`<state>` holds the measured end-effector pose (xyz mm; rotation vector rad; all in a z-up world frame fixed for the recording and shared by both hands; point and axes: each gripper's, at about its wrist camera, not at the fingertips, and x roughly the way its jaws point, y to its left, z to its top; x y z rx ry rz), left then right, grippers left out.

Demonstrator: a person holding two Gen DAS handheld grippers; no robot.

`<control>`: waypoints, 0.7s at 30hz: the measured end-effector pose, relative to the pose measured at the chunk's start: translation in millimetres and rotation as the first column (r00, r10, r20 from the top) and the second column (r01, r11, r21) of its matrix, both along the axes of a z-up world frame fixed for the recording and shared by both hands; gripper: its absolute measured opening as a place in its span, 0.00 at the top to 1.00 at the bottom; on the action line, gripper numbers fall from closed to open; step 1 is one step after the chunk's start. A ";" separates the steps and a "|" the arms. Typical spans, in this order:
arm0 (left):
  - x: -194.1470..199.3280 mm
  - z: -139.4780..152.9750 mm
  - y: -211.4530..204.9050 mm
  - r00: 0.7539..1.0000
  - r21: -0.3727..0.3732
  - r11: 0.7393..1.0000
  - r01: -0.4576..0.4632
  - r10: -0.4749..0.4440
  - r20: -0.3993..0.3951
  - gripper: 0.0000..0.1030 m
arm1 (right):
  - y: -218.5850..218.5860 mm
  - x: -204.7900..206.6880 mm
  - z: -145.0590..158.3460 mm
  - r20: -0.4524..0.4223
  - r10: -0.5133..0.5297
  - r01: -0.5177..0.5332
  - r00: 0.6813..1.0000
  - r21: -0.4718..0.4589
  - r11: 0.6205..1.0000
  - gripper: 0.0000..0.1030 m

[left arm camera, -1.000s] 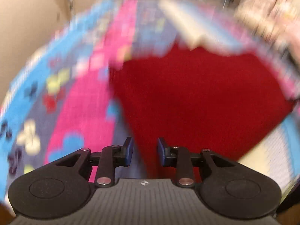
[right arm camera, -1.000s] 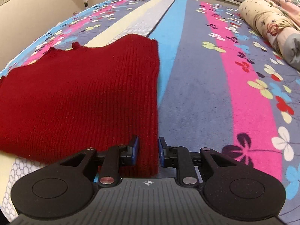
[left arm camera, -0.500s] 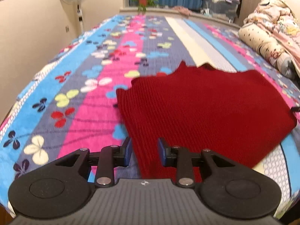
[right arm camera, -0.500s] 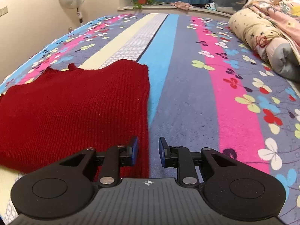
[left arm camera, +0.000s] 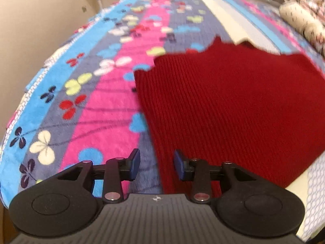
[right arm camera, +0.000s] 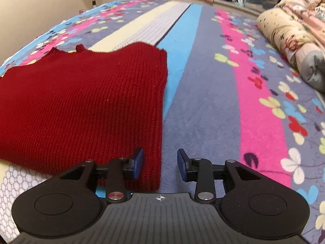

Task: Fold small clothes

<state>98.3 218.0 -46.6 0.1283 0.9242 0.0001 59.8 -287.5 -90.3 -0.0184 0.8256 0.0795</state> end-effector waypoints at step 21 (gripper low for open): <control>-16.3 35.9 91.9 0.900 -0.067 0.911 -0.407 0.412 0.140 0.43 | 13.7 -39.0 34.3 0.224 -0.167 0.147 0.960 0.101 0.984 0.83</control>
